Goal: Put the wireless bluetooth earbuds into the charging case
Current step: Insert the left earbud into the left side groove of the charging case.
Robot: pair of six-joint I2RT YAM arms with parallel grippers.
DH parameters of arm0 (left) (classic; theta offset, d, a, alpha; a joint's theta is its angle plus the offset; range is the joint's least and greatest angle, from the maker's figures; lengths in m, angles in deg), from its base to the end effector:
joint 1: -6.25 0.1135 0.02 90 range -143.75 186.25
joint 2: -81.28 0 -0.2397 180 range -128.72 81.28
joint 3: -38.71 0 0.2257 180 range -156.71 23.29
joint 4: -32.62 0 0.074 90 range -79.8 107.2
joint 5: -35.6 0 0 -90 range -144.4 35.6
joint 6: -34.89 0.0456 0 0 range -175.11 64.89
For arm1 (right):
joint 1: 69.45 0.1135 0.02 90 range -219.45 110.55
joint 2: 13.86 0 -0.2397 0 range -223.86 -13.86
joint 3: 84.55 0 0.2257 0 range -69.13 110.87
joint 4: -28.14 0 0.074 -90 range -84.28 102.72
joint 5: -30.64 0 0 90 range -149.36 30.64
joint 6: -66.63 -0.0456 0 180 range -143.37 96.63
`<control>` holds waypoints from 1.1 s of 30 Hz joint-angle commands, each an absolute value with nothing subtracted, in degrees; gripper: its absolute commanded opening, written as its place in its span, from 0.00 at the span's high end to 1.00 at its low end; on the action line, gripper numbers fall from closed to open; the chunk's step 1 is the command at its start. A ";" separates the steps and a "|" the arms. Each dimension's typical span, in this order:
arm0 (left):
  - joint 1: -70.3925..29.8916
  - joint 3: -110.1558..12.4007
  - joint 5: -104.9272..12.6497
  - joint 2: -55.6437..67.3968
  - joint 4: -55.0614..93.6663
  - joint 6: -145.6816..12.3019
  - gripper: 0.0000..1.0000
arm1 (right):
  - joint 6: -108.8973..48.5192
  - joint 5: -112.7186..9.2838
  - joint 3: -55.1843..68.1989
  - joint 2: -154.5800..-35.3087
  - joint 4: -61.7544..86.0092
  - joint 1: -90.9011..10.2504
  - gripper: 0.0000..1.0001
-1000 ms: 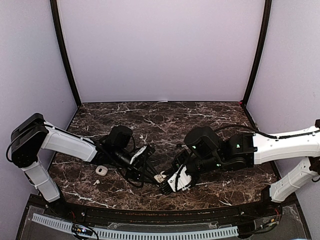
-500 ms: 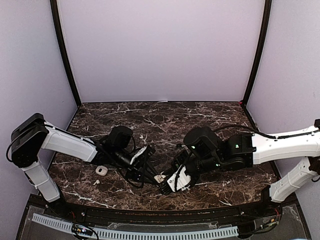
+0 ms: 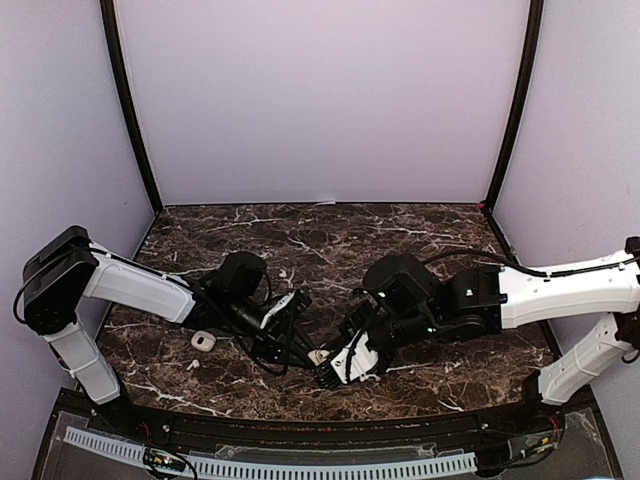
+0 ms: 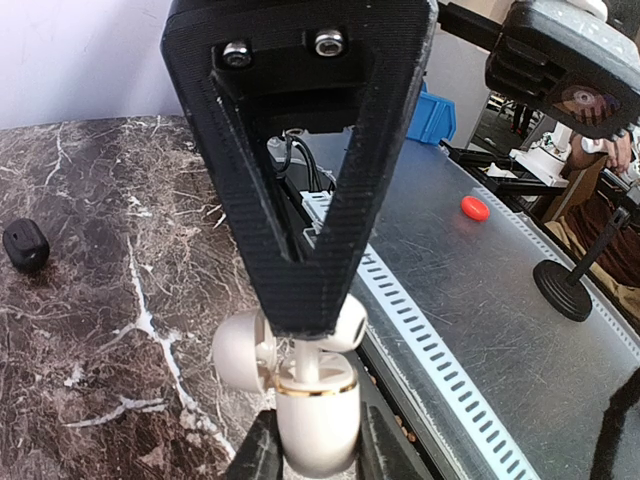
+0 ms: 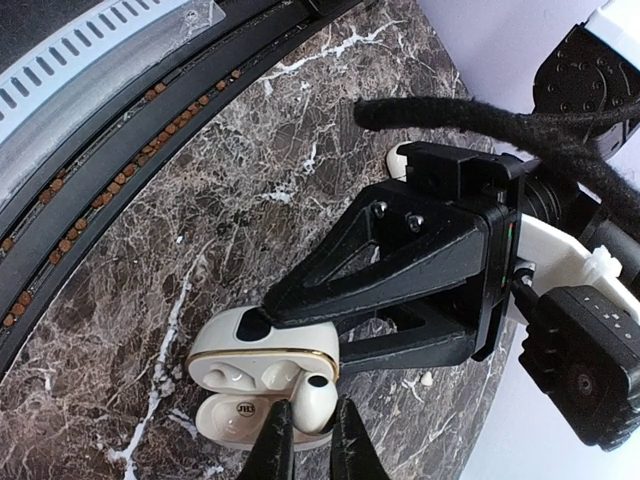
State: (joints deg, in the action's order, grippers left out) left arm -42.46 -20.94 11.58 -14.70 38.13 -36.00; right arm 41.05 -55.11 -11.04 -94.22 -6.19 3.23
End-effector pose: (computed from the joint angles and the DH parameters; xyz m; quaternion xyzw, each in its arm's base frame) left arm 0.1708 -0.2576 0.1708 0.6300 0.4553 -0.5636 0.2795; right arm 0.0843 0.2816 0.2442 -0.8526 0.3185 0.0634 0.4095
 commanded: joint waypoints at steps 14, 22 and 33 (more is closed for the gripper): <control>-42.71 -20.88 16.03 -14.94 45.59 -40.64 1.00 | 51.44 -52.24 -14.76 -92.54 -0.82 3.46 0.91; -42.71 -21.01 17.21 -15.24 46.64 -41.71 1.00 | 51.17 -52.54 -13.54 -93.89 -1.80 3.56 0.87; -42.77 -20.82 17.41 -15.02 46.64 -41.69 1.00 | 50.99 -52.51 -12.36 -95.98 -1.72 3.58 0.85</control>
